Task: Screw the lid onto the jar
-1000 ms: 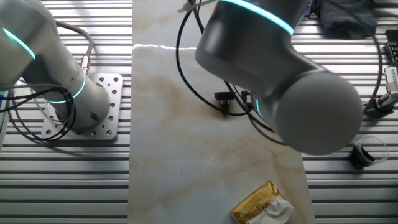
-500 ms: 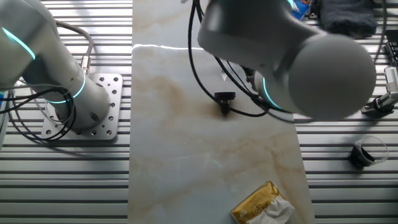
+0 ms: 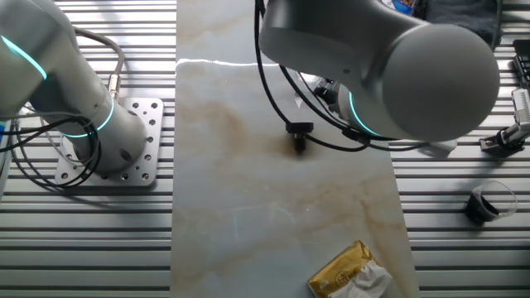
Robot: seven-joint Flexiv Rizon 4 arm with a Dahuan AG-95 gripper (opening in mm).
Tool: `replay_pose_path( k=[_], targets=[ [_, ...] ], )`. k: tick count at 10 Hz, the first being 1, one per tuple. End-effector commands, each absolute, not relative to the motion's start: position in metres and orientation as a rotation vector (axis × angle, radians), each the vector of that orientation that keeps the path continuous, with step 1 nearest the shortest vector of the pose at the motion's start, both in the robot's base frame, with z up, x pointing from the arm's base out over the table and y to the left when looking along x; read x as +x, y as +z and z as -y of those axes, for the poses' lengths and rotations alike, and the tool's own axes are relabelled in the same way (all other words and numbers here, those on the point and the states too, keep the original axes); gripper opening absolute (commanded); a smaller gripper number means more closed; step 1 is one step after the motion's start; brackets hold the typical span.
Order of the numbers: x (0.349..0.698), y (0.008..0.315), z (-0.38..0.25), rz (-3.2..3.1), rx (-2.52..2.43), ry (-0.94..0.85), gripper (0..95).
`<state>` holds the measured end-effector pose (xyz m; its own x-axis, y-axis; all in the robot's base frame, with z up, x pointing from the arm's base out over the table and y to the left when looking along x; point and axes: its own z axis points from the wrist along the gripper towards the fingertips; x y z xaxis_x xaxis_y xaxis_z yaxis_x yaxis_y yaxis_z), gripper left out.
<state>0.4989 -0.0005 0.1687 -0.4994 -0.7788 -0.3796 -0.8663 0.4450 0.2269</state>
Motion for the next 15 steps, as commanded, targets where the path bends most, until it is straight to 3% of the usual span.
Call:
replay_pose_path(
  k=[1, 15],
  targets=[
    [0.4996, 0.1685, 0.0003, -2.386, -1.538, 0.563, 0.0],
    [0.4995, 0.1677, 0.0005, -2.214, -1.587, 0.711, 0.0]
  ],
)
